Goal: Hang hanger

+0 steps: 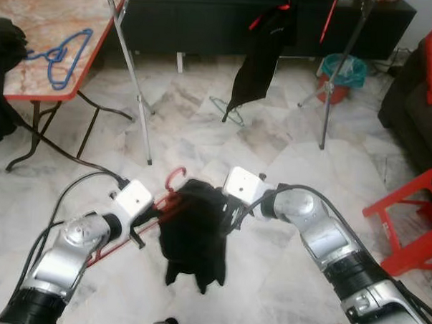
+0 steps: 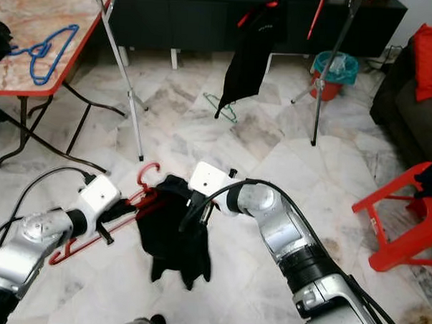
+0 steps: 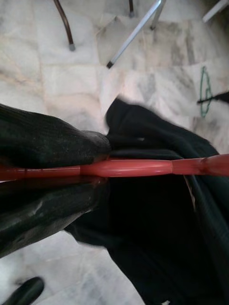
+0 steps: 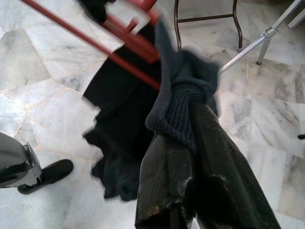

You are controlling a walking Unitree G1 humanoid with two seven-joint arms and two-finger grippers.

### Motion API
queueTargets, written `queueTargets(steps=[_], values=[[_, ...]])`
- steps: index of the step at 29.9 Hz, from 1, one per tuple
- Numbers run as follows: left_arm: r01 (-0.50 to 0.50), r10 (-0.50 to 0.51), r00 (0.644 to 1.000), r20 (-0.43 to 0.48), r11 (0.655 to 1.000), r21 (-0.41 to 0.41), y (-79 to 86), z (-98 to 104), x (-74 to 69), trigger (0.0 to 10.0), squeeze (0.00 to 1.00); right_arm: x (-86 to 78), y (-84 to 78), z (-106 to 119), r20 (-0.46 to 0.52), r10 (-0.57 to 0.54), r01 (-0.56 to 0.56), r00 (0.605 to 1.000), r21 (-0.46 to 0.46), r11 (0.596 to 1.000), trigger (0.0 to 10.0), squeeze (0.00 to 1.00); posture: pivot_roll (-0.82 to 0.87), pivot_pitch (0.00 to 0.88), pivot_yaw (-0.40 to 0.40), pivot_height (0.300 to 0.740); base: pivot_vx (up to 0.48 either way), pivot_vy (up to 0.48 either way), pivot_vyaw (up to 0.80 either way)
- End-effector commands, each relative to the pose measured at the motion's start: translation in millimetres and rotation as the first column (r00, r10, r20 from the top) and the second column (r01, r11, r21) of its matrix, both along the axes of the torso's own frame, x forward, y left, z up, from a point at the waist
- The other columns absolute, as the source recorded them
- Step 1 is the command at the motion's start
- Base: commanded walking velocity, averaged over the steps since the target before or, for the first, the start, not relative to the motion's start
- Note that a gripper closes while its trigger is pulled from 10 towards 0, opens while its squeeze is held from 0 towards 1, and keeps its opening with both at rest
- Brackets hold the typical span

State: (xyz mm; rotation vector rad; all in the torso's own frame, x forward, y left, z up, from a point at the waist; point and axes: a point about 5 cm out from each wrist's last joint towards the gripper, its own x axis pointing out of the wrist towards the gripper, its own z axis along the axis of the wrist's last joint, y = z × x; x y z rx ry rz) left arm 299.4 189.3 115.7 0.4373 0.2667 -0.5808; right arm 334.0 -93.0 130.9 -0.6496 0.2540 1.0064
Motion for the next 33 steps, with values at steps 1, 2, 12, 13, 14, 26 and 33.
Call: queueTargets(steps=[1, 2, 12, 13, 14, 26, 33], values=[[-0.007, 0.01, 0.999, 0.041, 0.998, -0.056, 2.3, 9, 1.8, 10.0, 0.0, 0.6, 2.3, 6, 0.02, 0.013, -0.013, 1.0, 0.0, 1.0, 10.0, 0.0, 0.04, 0.135, -0.005, 0.74, 0.0, 0.0, 0.0], [0.014, -0.011, 0.999, 0.036, 0.997, -0.075, 0.0, 10, 0.2, 10.0, 0.0, 0.7, 2.2, 6, 0.021, 0.012, -0.012, 1.0, 0.0, 1.0, 10.0, 0.0, 0.04, 0.135, -0.005, 0.74, 0.0, 0.0, 0.0], [0.182, -0.187, 0.982, -0.028, 0.975, -0.13, -15.5, 5, -18.6, 10.0, 0.0, -1.6, 11.0, 20, 0.045, 0.028, -0.031, 0.999, 0.062, 0.998, 10.0, 0.0, 0.04, 0.135, -0.005, 0.74, 0.0, 0.0, 0.0], [0.16, -0.164, 0.986, -0.021, 0.979, -0.124, -13.6, 5, -16.3, 10.0, 0.0, -2.8, 13.5, 23, 0.047, 0.036, -0.04, 0.998, 0.077, 0.996, 10.0, 0.0, 0.04, 0.134, -0.004, 0.74, 0.0, 0.0, 0.0], [0.14, -0.141, 0.99, -0.006, 0.983, -0.118, -12.0, 6, -13.6, 10.0, 0.0, -4.5, 16.6, 26, 0.05, 0.047, -0.051, 0.998, 0.09, 0.995, 10.0, 0.0, 0.04, 0.134, -0.004, 0.74, 0.0, 0.0, 0.0], [0.201, -0.201, 0.979, 0.021, 0.959, -0.2, -28.3, 13, -13.9, 10.0, 0.0, -33.6, 60.5, 47, 0.037, 0.142, -0.147, 0.989, 0.248, 0.958, 10.0, 0.0, 0.03, 0.132, -0.004, 0.74, 0.0, 0.0, 0.0], [0.19, -0.193, 0.981, -0.001, 0.965, -0.182, -27.5, 9, -15.2, 10.0, 0.0, -52.4, 89.8, 52, -0.057, 0.109, -0.079, 0.992, 0.377, 0.923, 10.0, 0.0, 0.04, 0.136, -0.007, 0.74, 0.0, 0.0, 0.0]])
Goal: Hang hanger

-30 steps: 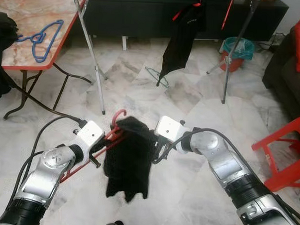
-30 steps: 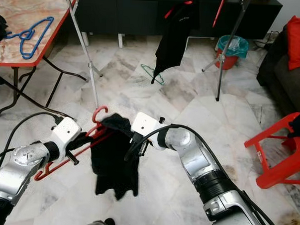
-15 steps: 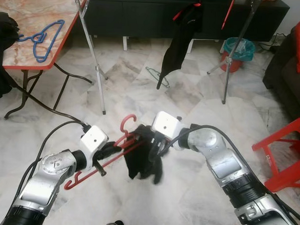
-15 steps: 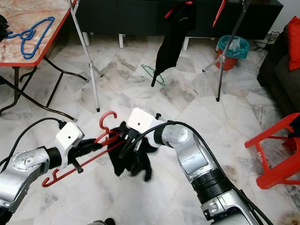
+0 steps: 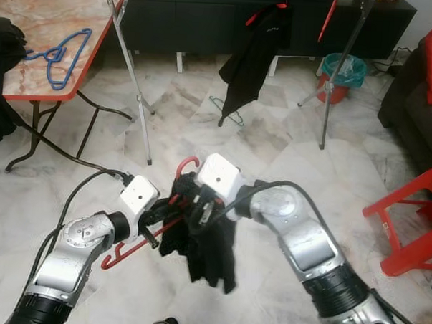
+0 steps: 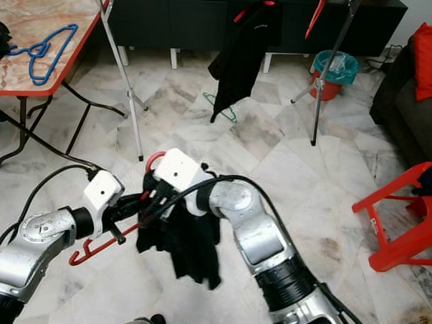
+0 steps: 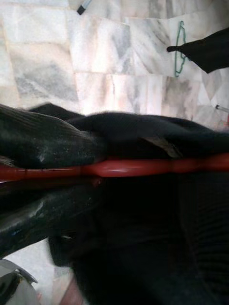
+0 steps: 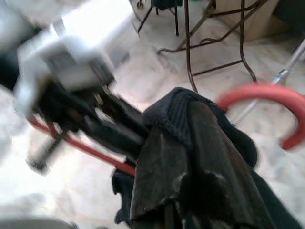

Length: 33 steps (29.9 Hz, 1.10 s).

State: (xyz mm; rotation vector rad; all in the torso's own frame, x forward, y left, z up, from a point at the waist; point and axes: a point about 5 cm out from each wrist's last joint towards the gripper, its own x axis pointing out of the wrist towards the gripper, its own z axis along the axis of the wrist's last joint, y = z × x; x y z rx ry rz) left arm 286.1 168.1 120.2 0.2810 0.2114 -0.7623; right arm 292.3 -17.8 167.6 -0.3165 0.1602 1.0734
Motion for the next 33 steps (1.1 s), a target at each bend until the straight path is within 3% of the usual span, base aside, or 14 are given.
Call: queueTargets(steps=[1, 7, 12, 14, 19, 22, 27, 32, 33], values=[[0.032, -0.032, 0.999, 0.017, 0.999, -0.01, -6.3, 4, -2.0, 10.0, 0.0, -12.5, 16.4, 16, 0.02, 0.067, -0.068, 0.998, 0.074, 0.995, 10.0, 0.0, 0.03, 0.136, -0.008, 0.74, 0.0, 0.0, 0.0], [0.05, -0.049, 0.999, 0.023, 0.999, -0.019, -9.1, 5, -3.5, 10.0, 0.0, -30.1, 25.6, 19, -0.028, 0.13, -0.125, 0.991, 0.119, 0.985, 10.0, 0.0, 0.03, 0.139, -0.011, 0.74, 0.0, 0.0, 0.0], [0.038, -0.037, 0.999, 0.037, 0.999, -0.028, -9.8, 6, -2.9, 10.0, 0.0, -32.8, 25.3, 18, -0.046, 0.119, -0.113, 0.992, 0.113, 0.987, 10.0, 0.0, 0.03, 0.14, -0.012, 0.74, 0.0, 0.0, 0.0], [0.028, -0.026, 0.998, 0.051, 0.999, -0.035, -10.1, 7, -1.6, 10.0, 0.0, -34.1, 24.9, 21, -0.068, 0.117, -0.107, 0.991, 0.139, 0.984, 10.0, 0.0, 0.03, 0.14, -0.012, 0.74, 0.0, 0.0, 0.0], [0.016, -0.008, 0.995, 0.095, 0.996, -0.089, -16.1, 14, 2.8, 10.0, 0.0, -59.2, 37.2, 32, -0.166, 0.24, -0.187, 0.956, 0.282, 0.941, 10.0, 0.0, 0.03, 0.141, -0.014, 0.74, 0.0, 0.0, 0.0], [-0.014, 0.031, 0.99, 0.134, 0.992, -0.127, -19.0, 21, 7.0, 10.0, 0.0, -68.1, 39.5, 29, -0.193, 0.262, -0.2, 0.945, 0.293, 0.935, 10.0, 0.0, 0.03, 0.141, -0.013, 0.74, 0.0, 0.0, 0.0], [-0.079, 0.106, 0.98, 0.171, 0.984, -0.159, -20.3, 26, 14.0, 10.0, 0.0, -71.7, 34.6, 24, -0.196, 0.233, -0.178, 0.952, 0.264, 0.948, 10.0, 0.0, 0.03, 0.141, -0.013, 0.74, 0.0, 0.0, 0.0], [-0.144, 0.187, 0.96, 0.21, 0.968, -0.207, -19.0, 31, 19.2, 10.0, 0.0, -63.0, 17.2, 26, -0.213, 0.151, -0.089, 0.965, 0.275, 0.957, 10.0, 0.0, 0.02, 0.146, -0.014, 0.74, 0.0, 0.0, 0.0], [-0.151, 0.21, 0.953, 0.219, 0.955, -0.257, -21.6, 36, 20.4, 10.0, 0.0, -57.2, 8.2, 21, -0.233, 0.095, -0.03, 0.968, 0.268, 0.963, 10.0, 0.0, 0.02, 0.146, -0.011, 0.74, 0.0, 0.0, 0.0]])
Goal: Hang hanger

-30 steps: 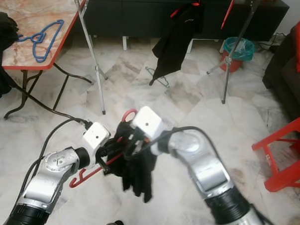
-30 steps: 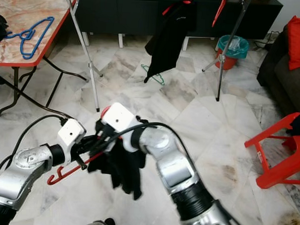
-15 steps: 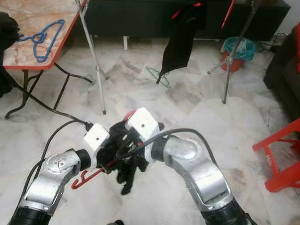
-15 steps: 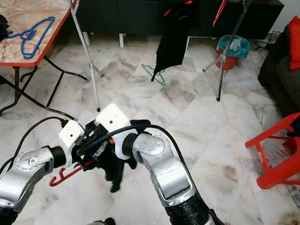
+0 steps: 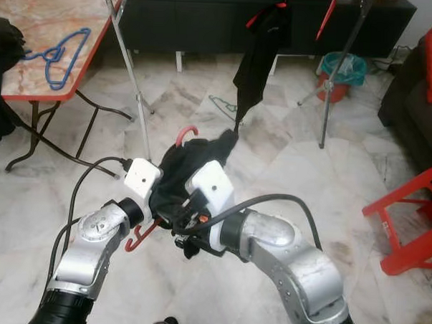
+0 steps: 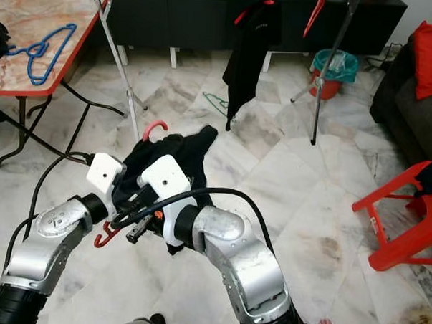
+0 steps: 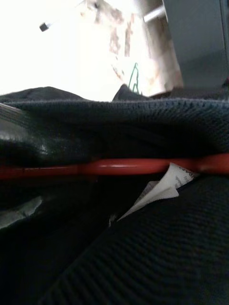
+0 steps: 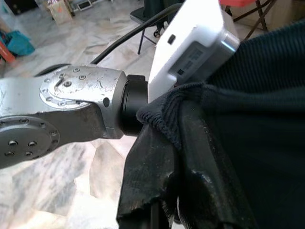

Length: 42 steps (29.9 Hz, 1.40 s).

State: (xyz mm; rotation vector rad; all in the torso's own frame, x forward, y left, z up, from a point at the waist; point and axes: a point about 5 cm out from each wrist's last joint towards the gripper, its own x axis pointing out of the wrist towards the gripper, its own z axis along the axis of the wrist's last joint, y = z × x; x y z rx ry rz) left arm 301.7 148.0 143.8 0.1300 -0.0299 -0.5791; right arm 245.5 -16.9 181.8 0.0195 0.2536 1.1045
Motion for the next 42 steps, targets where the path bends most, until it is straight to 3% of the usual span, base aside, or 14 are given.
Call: queueTargets(steps=[1, 5, 10, 14, 15, 18, 20, 21, 31, 32, 33, 34, 35, 42], values=[[-0.017, 0.02, 0.998, 0.061, 0.998, -0.052, -3.7, 15, 4.9, 10.0, 0.0, -8.2, 2.9, 4, -0.006, 0.046, -0.045, 0.999, 0.041, 0.998, 10.0, 0.0, 0.02, 0.146, -0.011, 0.74, 0.0, 0.0, 0.0], [0.01, -0.005, 0.998, 0.069, 0.998, -0.062, -10.7, 18, 3.5, 10.0, 0.0, -10.1, -4.9, 2, -0.005, 0.041, -0.04, 0.999, 0.049, 0.998, 10.0, 0.0, 0.02, 0.144, -0.012, 0.74, 0.0, 0.0, 0.0], [-0.079, 0.088, 0.991, 0.099, 0.993, -0.084, -8.2, 21, 8.6, 10.0, 0.0, -17.0, -21.1, 0, 0.008, 0.051, -0.051, 0.999, 0.046, 0.998, 10.0, 0.0, 0.02, 0.143, -0.011, 0.74, 0.0, 0.0, 0.0], [-0.144, 0.149, 0.984, 0.095, 0.988, -0.059, -3.8, 19, 13.4, 10.0, 0.0, -1.8, -54.7, -12, -0.016, -0.122, 0.122, 0.992, -0.002, 0.992, 10.0, 0.0, 0.02, 0.142, -0.007, 0.74, 0.0, 0.0, 0.0], [-0.152, 0.156, 0.983, 0.096, 0.987, -0.051, -3.1, 18, 14.0, 10.0, 0.0, 0.6, -59.1, -13, -0.021, -0.148, 0.148, 0.989, -0.004, 0.989, 10.0, 0.0, 0.02, 0.142, -0.007, 0.74, 0.0, 0.0, 0.0], [-0.199, 0.206, 0.972, 0.112, 0.977, -0.073, 1.6, 22, 17.3, 10.0, 0.0, 6.0, -72.0, -10, -0.056, -0.202, 0.207, 0.978, 0.107, 0.972, 10.0, 0.0, 0.01, 0.139, -0.005, 0.74, 0.0, 0.0, 0.0], [-0.21, 0.218, 0.969, 0.118, 0.974, -0.08, 2.5, 23, 18.1, 10.0, 0.0, 6.9, -75.4, -12, -0.056, -0.214, 0.219, 0.975, 0.107, 0.97, 10.0, 0.0, 0.01, 0.138, -0.005, 0.74, 0.0, 0.0, 0.0], [-0.224, 0.236, 0.963, 0.131, 0.969, -0.101, 3.2, 27, 18.9, 10.0, 0.0, 8.4, -82.3, -24, -0.058, -0.234, 0.238, 0.97, 0.065, 0.969, 10.0, 0.0, 0.02, 0.13, -0.004, 0.74, 0.0, 0.0, 0.0], [-0.208, 0.243, 0.957, 0.157, 0.956, -0.207, -0.9, 37, 19.1, 10.0, 0.0, 8.3, -89.3, -35, -0.071, -0.253, 0.26, 0.965, 0.112, 0.959, 10.0, 0.0, 0.02, 0.118, -0.004, 0.74, 0.0, 0.0, 0.0], [-0.205, 0.243, 0.957, 0.161, 0.954, -0.221, -1.3, 39, 19.1, 10.0, 0.0, 9.0, -90.8, -37, -0.076, -0.26, 0.267, 0.963, 0.113, 0.957, 10.0, 0.38, 0.02, 0.118, -0.004, 0.74, 0.0, 0.0, 0.0], [-0.203, 0.243, 0.956, 0.165, 0.952, -0.23, -1.6, 40, 19.2, 10.0, 0.0, 9.8, -92.5, -39, -0.078, -0.267, 0.275, 0.961, 0.117, 0.954, 10.0, 0.85, 0.02, 0.119, -0.005, 0.74, 0.0, 0.0, 0.0], [-0.203, 0.245, 0.955, 0.169, 0.951, -0.234, -1.6, 41, 19.4, 10.0, 0.0, 10.8, -93.8, -41, -0.079, -0.273, 0.282, 0.959, 0.126, 0.951, 10.0, 0.85, 0.02, 0.122, -0.006, 0.74, 0.0, 0.0, 0.0], [-0.203, 0.248, 0.953, 0.174, 0.949, -0.24, -1.3, 42, 19.4, 10.0, 0.0, 11.6, -95.0, -42, -0.079, -0.277, 0.286, 0.958, 0.133, 0.949, 10.0, 1.0, 0.02, 0.122, -0.005, 0.74, 0.0, 0.0, 0.0], [-0.199, 0.251, 0.951, 0.182, 0.945, -0.261, -0.4, 45, 18.2, 10.0, 0.0, 14.1, -98.2, -45, -0.074, -0.286, 0.294, 0.956, 0.142, 0.945, 10.0, 1.0, 0.02, 0.134, -0.009, 0.74, 0.0, 0.0, 0.0]])
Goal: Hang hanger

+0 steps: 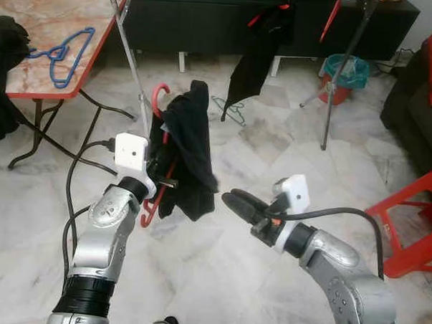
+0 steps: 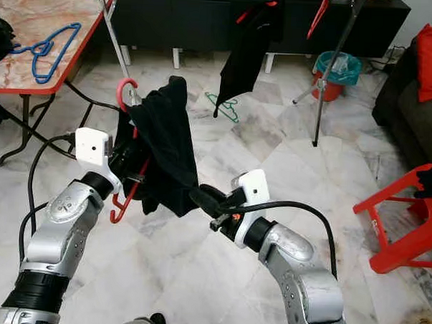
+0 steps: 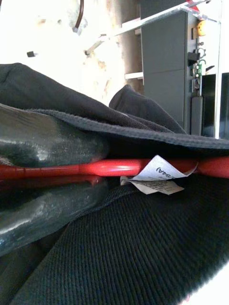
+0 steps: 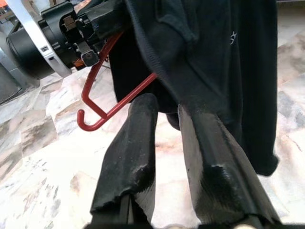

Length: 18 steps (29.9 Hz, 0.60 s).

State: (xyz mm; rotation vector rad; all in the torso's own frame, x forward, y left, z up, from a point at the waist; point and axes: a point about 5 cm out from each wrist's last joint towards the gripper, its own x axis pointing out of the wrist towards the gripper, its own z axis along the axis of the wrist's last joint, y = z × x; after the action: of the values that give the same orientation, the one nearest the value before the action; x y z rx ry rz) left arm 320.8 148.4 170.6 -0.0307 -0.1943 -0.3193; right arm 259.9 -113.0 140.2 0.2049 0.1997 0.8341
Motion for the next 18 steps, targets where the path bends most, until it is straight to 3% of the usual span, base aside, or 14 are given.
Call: queueTargets(steps=[1, 10, 11, 12, 13, 18], values=[[0.008, -0.005, 0.996, 0.094, 1.0, -0.025, -0.9, 18, -0.9, 10.0, 0.0, 0.0, -2.4, -4, -0.01, -0.008, 0.008, 1.0, 0.009, 1.0, 10.0, 1.0, 0.02, 0.134, -0.009, 0.74, 0.0, 0.0, 0.0], [0.04, -0.039, 0.992, 0.119, 0.999, -0.011, -3.6, 22, -1.1, 10.0, 0.0, 2.6, -7.2, -2, 0.019, -0.021, 0.02, 1.0, 0.016, 1.0, 10.0, 1.0, 0.02, 0.135, -0.008, 0.74, 0.0, 0.0, 0.0], [0.109, -0.109, 0.988, 0.106, 0.994, 0.004, -7.5, 21, -3.9, 10.0, 0.0, 5.8, -12.8, -1, 0.057, -0.046, 0.046, 0.997, -0.014, 0.999, 10.0, 0.73, 0.01, 0.136, -0.006, 0.74, 0.0, 0.0, 0.0], [0.109, -0.109, 0.988, 0.106, 0.994, 0.004, -7.5, 21, -3.9, 10.0, 0.0, 5.8, -12.8, -1, 0.057, -0.046, 0.046, 0.997, -0.014, 0.999, 10.0, 0.73, 0.01, 0.136, -0.006, 0.74, 0.0, 0.0, 0.0], [0.193, -0.196, 0.977, 0.079, 0.98, 0.047, -11.6, 16, -8.6, 10.0, 0.0, 11.0, -19.2, 1, 0.084, -0.071, 0.074, 0.994, -0.041, 0.996, 10.0, 0.0, 0.01, 0.136, -0.006, 0.74, 0.0, 0.0, 0.0], [0.285, -0.289, 0.957, 0.023, 0.953, 0.101, -13.7, 7, -15.2, 10.0, 0.0, 19.1, -29.0, 10, 0.132, -0.082, 0.092, 0.988, -0.072, 0.993, 10.0, 0.0, 0.01, 0.136, -0.005, 0.74, 0.0, 0.0, 0.0]])
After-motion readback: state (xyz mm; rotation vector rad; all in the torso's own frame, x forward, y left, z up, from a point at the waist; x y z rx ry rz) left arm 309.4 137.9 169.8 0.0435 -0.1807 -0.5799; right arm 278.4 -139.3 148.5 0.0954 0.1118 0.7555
